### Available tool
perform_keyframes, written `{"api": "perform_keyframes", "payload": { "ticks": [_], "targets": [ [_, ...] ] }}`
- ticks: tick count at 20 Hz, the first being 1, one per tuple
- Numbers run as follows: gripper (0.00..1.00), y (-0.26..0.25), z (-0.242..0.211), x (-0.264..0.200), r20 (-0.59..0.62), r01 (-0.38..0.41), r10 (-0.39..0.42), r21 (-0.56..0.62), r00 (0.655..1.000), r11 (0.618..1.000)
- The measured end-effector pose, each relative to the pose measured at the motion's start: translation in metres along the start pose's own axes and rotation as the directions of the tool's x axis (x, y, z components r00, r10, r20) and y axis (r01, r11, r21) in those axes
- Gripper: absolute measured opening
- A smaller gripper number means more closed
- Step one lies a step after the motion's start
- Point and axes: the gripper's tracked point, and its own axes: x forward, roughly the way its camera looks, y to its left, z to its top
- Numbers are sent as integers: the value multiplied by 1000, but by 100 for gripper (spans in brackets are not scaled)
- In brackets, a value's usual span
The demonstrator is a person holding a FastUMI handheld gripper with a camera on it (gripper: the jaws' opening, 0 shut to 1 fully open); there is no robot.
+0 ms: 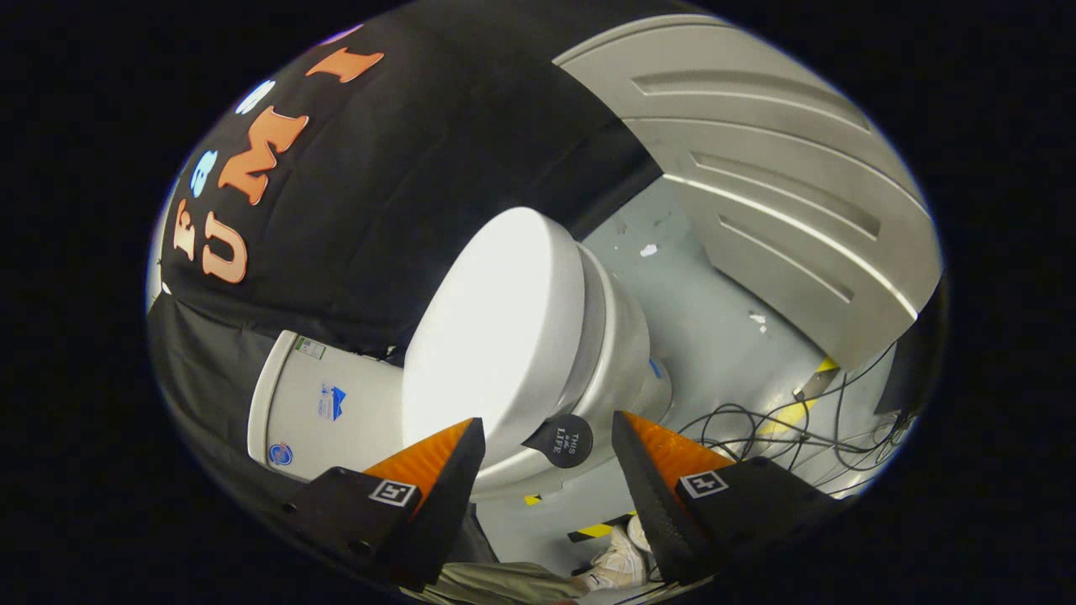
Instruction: Open the toilet lid.
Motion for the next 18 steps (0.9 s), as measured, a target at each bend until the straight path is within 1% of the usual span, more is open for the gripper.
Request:
{"api": "perform_keyframes", "payload": {
  "ticks": [1, 3, 6, 7, 9, 10, 12, 15, 16, 17, 18],
  "targets": [
    [97, -7, -3, 5, -17, 14, -14, 14, 1000, 1000],
    [95, -11, -11, 14, -46, 6, -4, 48, 999, 999],
    [86, -14, -17, 24, -70, -10, 17, 99, 997, 995],
    [81, -14, -22, 25, -88, -12, 21, 111, 996, 994],
    [74, -19, -24, 30, -94, 0, 12, 127, 995, 992],
    [60, -15, -26, 30, -101, -23, 39, 156, 994, 988],
    [34, -14, -24, 30, -99, -32, 53, 200, 994, 979],
    [23, -8, -18, 21, -78, -65, 94, 317, 992, 946],
    [9, -6, -18, 23, -70, -55, 83, 329, 994, 943],
    [9, -3, -19, 17, -68, -39, 63, 311, 996, 949],
    [9, -3, -17, 25, -48, -10, 25, 294, 999, 956]
  ]
}}
